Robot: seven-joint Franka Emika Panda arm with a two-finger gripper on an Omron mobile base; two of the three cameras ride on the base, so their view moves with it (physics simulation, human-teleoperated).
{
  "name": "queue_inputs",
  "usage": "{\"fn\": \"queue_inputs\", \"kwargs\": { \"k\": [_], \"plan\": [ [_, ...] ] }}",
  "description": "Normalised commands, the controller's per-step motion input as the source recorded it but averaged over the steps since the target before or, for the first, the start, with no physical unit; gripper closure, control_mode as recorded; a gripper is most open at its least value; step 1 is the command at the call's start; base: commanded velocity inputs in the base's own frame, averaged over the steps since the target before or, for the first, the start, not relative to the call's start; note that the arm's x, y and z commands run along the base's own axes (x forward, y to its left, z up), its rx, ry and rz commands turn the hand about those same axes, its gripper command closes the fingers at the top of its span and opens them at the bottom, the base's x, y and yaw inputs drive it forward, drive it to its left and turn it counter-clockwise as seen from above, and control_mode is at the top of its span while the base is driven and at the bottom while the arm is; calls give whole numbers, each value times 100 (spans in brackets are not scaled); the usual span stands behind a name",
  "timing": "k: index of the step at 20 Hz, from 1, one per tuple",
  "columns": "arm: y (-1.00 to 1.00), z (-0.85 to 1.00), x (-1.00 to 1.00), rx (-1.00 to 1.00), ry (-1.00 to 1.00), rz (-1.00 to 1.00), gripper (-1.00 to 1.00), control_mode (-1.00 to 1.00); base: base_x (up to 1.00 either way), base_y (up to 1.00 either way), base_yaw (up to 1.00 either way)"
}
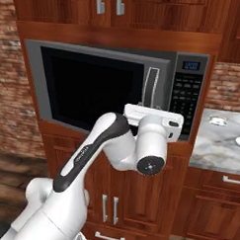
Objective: Open the microwave door.
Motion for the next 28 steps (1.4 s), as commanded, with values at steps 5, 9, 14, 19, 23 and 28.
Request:
{"fn": "queue_inputs", "kwargs": {
  "k": [5,9,14,19,23,28],
  "plan": [
    [-85,0,-100,0,6,0,100,-100,0,0,0],
    [-79,0,-100,0,8,0,100,-100,0,0,0],
    [-46,0,-100,0,6,3,-100,-100,0,0,0],
    [-29,0,-79,0,-1,15,-100,-100,0,0,0],
    [-61,19,-60,4,-5,19,-100,-100,0,0,0],
    [-79,33,-73,6,-3,21,-100,-100,0,0,0]
  ]
}}
